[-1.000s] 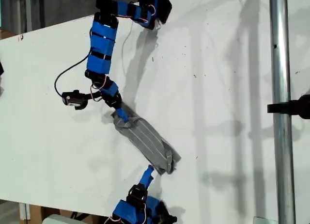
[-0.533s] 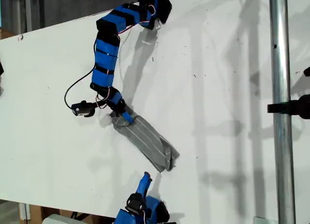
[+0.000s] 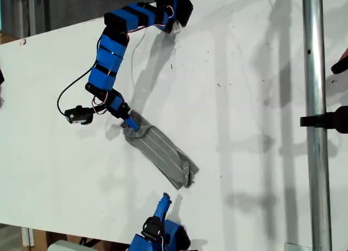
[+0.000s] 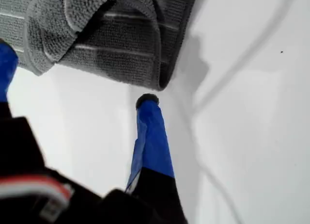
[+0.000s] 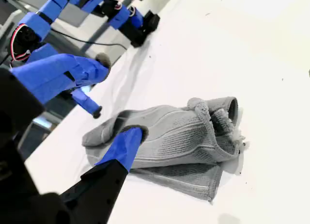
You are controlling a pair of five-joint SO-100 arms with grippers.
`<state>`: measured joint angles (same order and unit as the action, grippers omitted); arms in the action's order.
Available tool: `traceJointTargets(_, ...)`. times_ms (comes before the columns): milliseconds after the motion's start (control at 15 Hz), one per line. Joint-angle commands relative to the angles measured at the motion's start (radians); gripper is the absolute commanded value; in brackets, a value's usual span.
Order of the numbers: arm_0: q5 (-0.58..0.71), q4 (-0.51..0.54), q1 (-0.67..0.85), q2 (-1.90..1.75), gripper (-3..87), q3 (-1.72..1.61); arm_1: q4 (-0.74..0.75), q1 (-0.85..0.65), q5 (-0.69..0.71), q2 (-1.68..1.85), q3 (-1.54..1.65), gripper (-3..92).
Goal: Grasp corners of a towel and fold twice.
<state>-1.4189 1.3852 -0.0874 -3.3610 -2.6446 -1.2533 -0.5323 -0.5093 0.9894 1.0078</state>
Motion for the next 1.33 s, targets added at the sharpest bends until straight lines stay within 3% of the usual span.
traceJointTargets(0,0.006,-0.012,0.011,0.0,21.9,0.012,0.109,-0.048,0.071,0.058,-0.071,45.5)
traceJointTargets(200,0.006,-0.014,0.009,0.0,21.7,0.012,0.268,-0.074,0.17,-0.098,-0.094,47.1)
traceJointTargets(400,0.009,0.0,0.011,-0.006,21.7,0.018,0.218,-0.014,0.172,-0.218,-0.141,47.8)
traceJointTargets(600,0.017,0.005,0.015,-0.031,21.8,0.011,0.167,0.181,0.15,-0.196,-0.133,47.2)
traceJointTargets(667,0.017,0.008,0.014,-0.034,21.8,0.014,0.156,0.233,0.146,-0.187,-0.132,43.2)
traceJointTargets(733,0.011,0.011,0.008,-0.035,21.7,0.014,0.133,0.268,0.06,-0.152,-0.101,11.3)
traceJointTargets(1000,0.003,0.025,0.005,-0.051,21.7,0.018,-0.032,0.301,-0.037,0.005,0.046,3.2)
traceJointTargets(1067,0.005,0.023,0.005,-0.052,21.7,0.018,-0.104,0.264,-0.112,0.04,0.094,-0.1)
traceJointTargets(1267,0.006,0.018,0.002,-0.052,21.8,0.014,-0.083,0.143,-0.373,0.451,0.598,-0.1)
